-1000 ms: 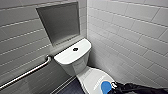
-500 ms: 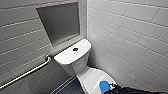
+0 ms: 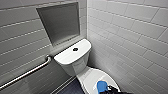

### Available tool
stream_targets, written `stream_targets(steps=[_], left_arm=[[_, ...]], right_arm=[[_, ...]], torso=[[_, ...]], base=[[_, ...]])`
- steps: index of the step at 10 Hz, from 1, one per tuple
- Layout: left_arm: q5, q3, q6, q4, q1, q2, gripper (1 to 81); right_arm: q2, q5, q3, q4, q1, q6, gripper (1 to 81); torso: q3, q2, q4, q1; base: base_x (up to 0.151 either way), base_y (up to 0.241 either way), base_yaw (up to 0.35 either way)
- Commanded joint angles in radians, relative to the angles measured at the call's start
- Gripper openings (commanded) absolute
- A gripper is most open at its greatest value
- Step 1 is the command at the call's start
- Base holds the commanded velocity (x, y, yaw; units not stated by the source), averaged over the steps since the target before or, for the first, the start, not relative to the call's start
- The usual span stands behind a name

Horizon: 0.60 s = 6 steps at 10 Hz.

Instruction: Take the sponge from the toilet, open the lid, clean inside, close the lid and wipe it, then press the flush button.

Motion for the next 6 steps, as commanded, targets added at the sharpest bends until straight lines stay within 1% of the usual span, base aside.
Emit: stream_targets(steps=[1, 2, 3, 4, 5, 6], left_arm=[[0.087, 0.007, 0.008, 0.003, 0.039, 0.004, 81.1], [0.085, 0.007, 0.008, 0.003, 0.039, 0.004, 81.1], [0.085, 0.007, 0.008, 0.007, 0.038, 0.004, 81.1], [0.085, 0.007, 0.008, 0.010, 0.036, 0.004, 81.1], [0.079, 0.010, 0.008, 0.012, 0.033, 0.005, 81.1], [0.075, 0.016, 0.010, 0.012, 0.024, 0.004, 81.1]], right_arm=[[-0.034, -0.049, 0.019, 0.000, 0.074, 0.009, 81.1], [-0.064, -0.049, 0.065, 0.000, 0.081, 0.009, 1.0], [-0.098, -0.049, 0.123, -0.003, 0.085, 0.009, 1.0], [-0.135, -0.052, 0.169, 0.007, 0.100, 0.012, 1.0], [-0.188, -0.051, 0.238, 0.012, 0.108, 0.014, 1.0], [-0.271, -0.049, 0.351, 0.009, 0.113, 0.020, 1.0]], torso=[[0.000, 0.000, 0.000, 0.000], [0.000, 0.000, 0.000, 0.000], [0.000, 0.000, 0.000, 0.000], [0.000, 0.000, 0.000, 0.000], [0.000, 0.000, 0.000, 0.000], [0.000, 0.000, 0.000, 0.000]], base=[[0.000, 0.000, 0.000], [0.000, 0.000, 0.000], [0.000, 0.000, 0.000], [0.000, 0.000, 0.000], [0.000, 0.000, 0.000], [0.000, 0.000, 0.000]])
